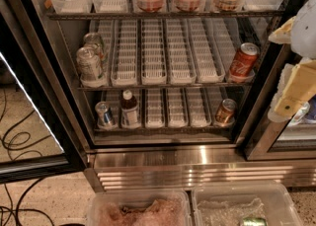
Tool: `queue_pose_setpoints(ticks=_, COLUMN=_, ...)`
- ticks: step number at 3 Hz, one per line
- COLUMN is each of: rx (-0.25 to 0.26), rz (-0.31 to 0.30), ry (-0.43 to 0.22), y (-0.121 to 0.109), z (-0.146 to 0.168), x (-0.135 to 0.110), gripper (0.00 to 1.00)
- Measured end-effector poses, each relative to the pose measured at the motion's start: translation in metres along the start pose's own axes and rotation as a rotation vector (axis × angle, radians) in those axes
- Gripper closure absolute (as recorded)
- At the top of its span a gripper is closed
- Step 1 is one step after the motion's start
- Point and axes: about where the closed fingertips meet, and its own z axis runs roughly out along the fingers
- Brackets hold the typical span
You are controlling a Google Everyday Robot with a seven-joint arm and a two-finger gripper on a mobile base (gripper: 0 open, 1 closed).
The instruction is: Pick coke can from top shelf of fridge
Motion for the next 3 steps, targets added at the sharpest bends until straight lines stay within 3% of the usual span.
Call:
queue_pose_setpoints(ticks=1, rx=0.032, rz=-0.017, ry=-0.093, y=0.018, z=0.005, x=0.008, gripper=0.00)
queue_pose_setpoints(ticks=2, rx=0.107, rz=0.011, ry=-0.262, y=0.013, z=0.024, x=0.033, gripper=0.00)
queue_pose_setpoints(ticks=3, rx=0.204, rz=0.027, ry=-0.325, y=0.004, z=0.007, x=0.046, gripper=0.00)
